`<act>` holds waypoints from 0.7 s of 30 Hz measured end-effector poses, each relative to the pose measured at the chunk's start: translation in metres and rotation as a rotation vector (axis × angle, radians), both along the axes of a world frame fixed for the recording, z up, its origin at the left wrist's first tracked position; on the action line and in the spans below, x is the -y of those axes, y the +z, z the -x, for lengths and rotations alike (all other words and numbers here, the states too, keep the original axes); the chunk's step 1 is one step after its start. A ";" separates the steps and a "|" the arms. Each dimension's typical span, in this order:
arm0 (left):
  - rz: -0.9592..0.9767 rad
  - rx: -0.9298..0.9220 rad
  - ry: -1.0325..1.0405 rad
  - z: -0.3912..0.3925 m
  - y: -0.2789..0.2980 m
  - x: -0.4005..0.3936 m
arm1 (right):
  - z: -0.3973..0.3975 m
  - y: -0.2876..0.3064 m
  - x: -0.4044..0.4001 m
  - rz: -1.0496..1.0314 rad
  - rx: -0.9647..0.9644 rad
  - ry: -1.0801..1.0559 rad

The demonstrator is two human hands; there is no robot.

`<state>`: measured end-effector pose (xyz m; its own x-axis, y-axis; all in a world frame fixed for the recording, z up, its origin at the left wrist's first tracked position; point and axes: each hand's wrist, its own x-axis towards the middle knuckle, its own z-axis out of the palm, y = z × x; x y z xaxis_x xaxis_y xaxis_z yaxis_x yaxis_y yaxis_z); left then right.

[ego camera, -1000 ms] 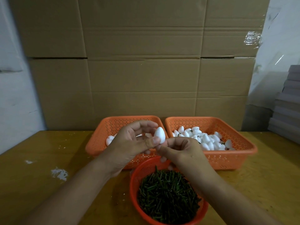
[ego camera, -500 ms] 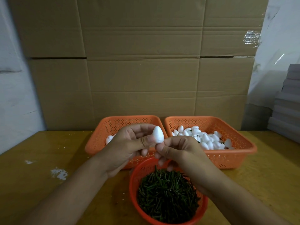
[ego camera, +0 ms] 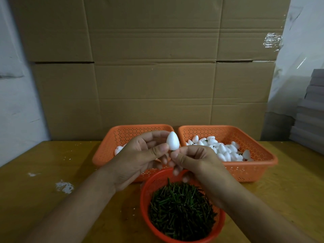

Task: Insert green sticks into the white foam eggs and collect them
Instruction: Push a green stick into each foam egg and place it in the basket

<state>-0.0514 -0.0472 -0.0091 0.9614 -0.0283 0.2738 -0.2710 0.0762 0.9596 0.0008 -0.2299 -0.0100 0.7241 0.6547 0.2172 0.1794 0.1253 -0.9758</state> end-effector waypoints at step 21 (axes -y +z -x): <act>-0.100 0.069 0.077 0.001 0.000 0.004 | 0.001 -0.001 0.000 0.034 0.091 -0.080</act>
